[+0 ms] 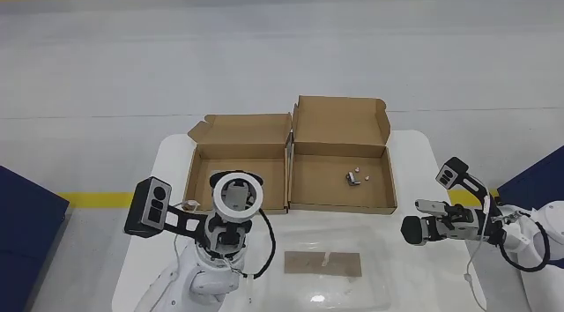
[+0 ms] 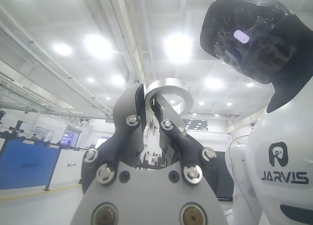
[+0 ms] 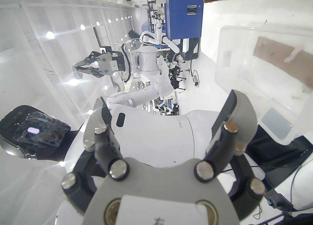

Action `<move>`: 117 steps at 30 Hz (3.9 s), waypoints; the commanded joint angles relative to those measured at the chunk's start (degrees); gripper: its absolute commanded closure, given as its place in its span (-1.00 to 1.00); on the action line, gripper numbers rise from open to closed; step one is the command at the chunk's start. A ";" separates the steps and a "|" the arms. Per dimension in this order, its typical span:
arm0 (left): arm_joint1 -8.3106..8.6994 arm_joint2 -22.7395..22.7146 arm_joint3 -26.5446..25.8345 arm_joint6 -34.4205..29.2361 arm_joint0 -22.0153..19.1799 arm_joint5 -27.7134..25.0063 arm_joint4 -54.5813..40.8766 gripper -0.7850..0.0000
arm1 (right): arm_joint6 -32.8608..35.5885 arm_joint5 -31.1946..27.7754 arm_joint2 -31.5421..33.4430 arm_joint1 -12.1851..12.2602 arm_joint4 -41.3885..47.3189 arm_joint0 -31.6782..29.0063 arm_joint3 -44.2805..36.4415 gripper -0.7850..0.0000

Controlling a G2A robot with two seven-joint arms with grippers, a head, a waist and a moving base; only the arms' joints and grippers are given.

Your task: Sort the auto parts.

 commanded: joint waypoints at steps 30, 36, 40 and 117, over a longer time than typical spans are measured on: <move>-2.34 -1.31 -2.26 -3.40 2.09 -2.79 -0.82 1.00 | 0.00 0.00 0.00 0.00 0.00 0.00 0.00 -1.00; -2.99 -1.04 -2.16 -2.13 2.06 -3.06 -2.89 1.00 | 0.00 0.00 0.00 0.00 0.00 0.00 0.00 -1.00; -3.33 -1.18 -2.17 -2.19 2.14 -3.09 -2.97 1.00 | 0.00 0.00 0.00 0.00 0.00 0.00 0.00 -1.00; -6.07 -3.20 -2.68 -10.80 5.16 -2.13 -0.80 1.00 | 0.00 0.00 0.00 0.00 0.00 0.00 0.00 -1.00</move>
